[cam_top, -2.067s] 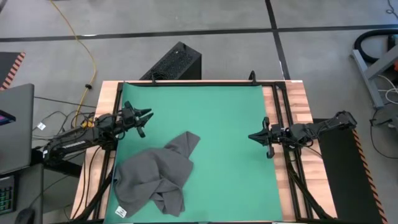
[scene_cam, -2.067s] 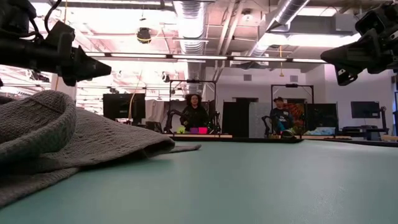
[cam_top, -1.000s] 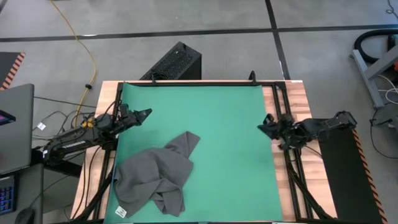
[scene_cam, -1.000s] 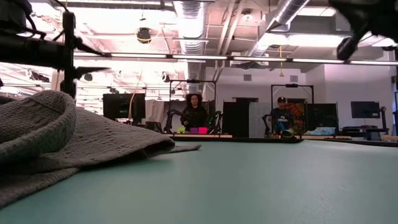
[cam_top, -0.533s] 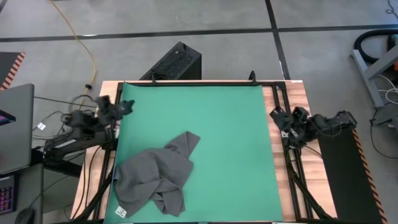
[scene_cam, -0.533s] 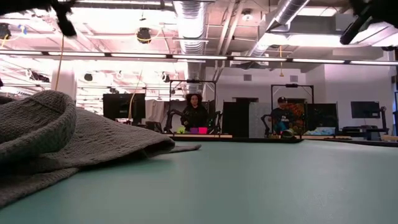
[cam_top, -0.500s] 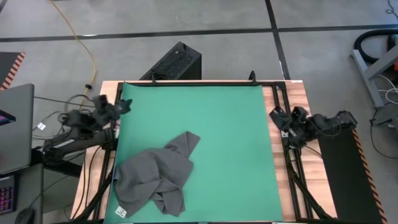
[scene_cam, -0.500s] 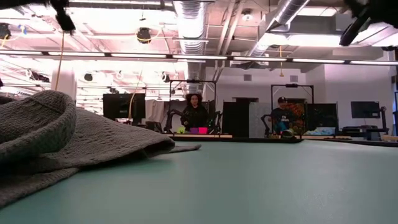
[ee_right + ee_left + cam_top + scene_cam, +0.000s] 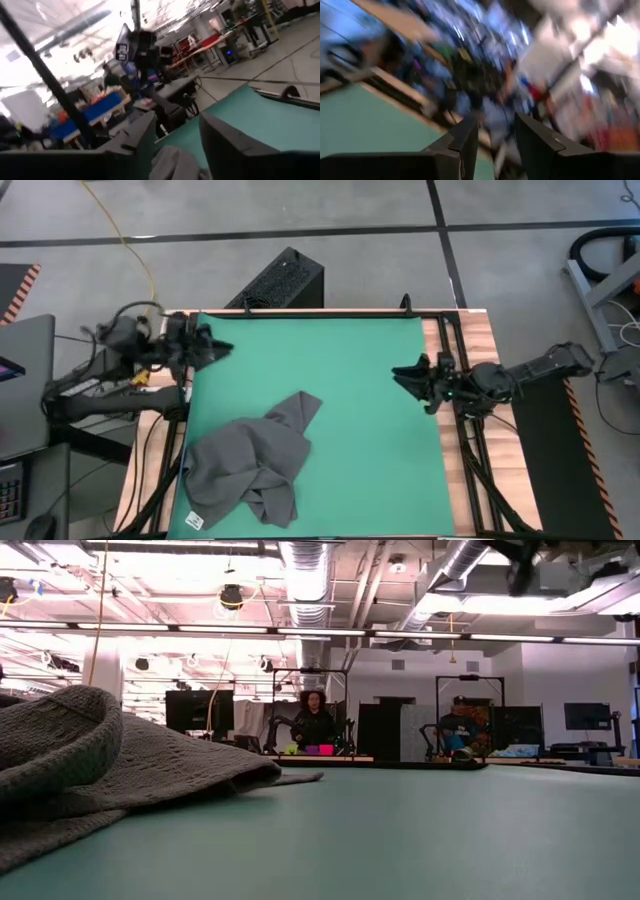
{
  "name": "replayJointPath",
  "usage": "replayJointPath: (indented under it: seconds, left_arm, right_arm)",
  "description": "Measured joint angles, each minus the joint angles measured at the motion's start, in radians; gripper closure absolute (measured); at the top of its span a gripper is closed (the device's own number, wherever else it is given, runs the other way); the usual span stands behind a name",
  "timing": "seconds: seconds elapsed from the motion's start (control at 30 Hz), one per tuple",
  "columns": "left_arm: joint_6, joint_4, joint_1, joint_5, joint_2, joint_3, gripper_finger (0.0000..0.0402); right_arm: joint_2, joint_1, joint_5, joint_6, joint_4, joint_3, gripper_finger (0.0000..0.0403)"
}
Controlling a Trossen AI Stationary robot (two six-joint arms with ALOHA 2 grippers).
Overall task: Roll towel into tight, uniform cylinder
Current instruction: Roll the gray towel
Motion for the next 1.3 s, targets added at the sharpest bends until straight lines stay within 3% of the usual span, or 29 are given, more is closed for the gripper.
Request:
replayJointPath:
  seconds: [0.17,0.33,0.47,0.6,0.73,0.97,1.07,1.3]
  left_arm:
    - [0.136,-0.274,-0.075,0.162,0.203,0.254,0.0285]
    - [0.298,-0.651,-0.177,0.160,0.341,0.503,0.0285]
    - [0.368,-0.848,-0.260,0.141,0.382,0.635,0.0285]
    - [0.397,-0.959,-0.354,0.037,0.368,0.687,0.0285]
    - [0.332,-1.035,-0.448,-0.073,0.342,0.688,0.0285]
    - [0.175,-1.059,-0.741,-0.134,0.373,0.657,0.0285]
    - [0.135,-1.044,-0.923,-0.248,0.411,0.656,0.0285]
    - [0.221,-0.850,-1.340,-0.829,0.487,0.629,0.0285]
  right_arm:
    - [0.242,0.023,-0.072,-0.069,-0.045,0.179,0.0205]
    - [0.496,0.030,-0.113,-0.112,-0.106,0.355,0.0209]
    - [0.682,0.058,-0.113,-0.131,-0.121,0.512,0.0209]
    - [0.863,0.095,-0.115,-0.144,-0.215,0.669,0.0209]
    - [1.009,0.127,-0.114,-0.137,-0.306,0.825,0.0211]
    - [1.219,0.183,-0.112,-0.058,-0.389,1.054,0.0212]
    - [1.268,0.209,-0.102,-0.056,-0.415,1.133,0.0212]
    - [1.317,0.262,0.063,0.166,-0.528,1.187,0.0212]
